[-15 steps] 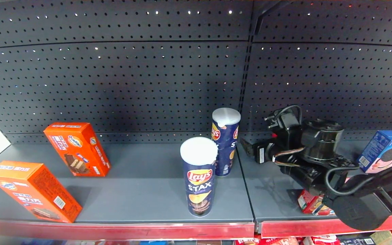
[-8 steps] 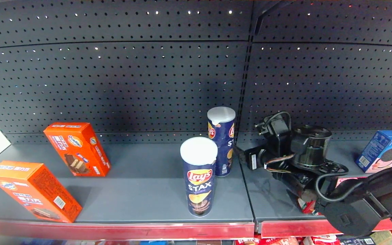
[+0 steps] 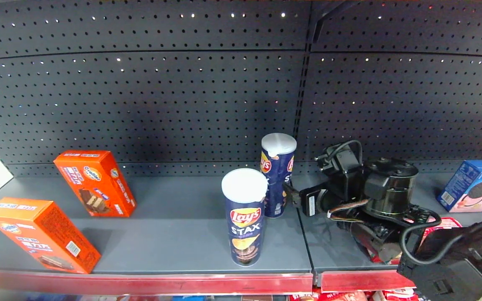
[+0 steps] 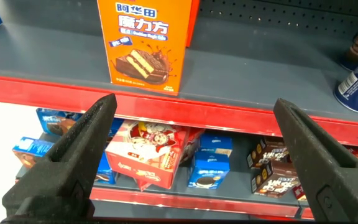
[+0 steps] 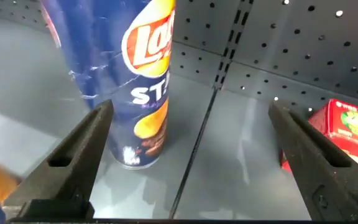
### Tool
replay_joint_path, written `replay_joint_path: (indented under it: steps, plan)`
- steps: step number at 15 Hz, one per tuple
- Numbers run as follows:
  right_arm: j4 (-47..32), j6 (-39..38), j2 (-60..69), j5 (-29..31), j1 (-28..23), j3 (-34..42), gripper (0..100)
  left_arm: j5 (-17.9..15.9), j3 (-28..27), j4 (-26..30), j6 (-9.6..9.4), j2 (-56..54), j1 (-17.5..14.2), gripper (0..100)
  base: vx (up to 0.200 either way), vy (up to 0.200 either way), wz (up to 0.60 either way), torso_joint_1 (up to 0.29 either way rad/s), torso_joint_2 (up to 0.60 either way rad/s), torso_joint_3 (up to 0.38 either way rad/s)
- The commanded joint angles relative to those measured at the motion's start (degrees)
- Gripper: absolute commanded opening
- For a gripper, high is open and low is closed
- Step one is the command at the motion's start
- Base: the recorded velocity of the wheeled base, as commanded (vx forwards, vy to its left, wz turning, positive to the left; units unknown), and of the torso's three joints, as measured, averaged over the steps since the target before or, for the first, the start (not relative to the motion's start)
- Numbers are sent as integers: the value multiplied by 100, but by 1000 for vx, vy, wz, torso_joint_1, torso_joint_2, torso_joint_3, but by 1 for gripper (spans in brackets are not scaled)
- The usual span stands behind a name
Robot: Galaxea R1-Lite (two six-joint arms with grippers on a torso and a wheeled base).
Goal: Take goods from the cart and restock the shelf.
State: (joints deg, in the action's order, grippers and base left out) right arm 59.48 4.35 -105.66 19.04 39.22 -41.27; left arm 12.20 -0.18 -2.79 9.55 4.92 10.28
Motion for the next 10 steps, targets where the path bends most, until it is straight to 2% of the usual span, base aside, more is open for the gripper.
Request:
replay_joint_path:
  steps: [1,3,6,10]
  plan:
    - [-15,13,256,-6,-55,233,100,1,1,-2,3,8,1,100,0,0,0,0,0,0]
    - [-42,57,291,-6,-274,365,100,1,1,-2,-5,8,1,100,0,0,0,0,0,0]
    - [-68,136,-34,3,-564,154,100,10,1,-11,-5,8,1,100,0,0,0,0,0,0]
    - [-15,145,-544,3,-564,-365,100,10,1,-11,3,8,1,100,0,0,0,0,0,0]
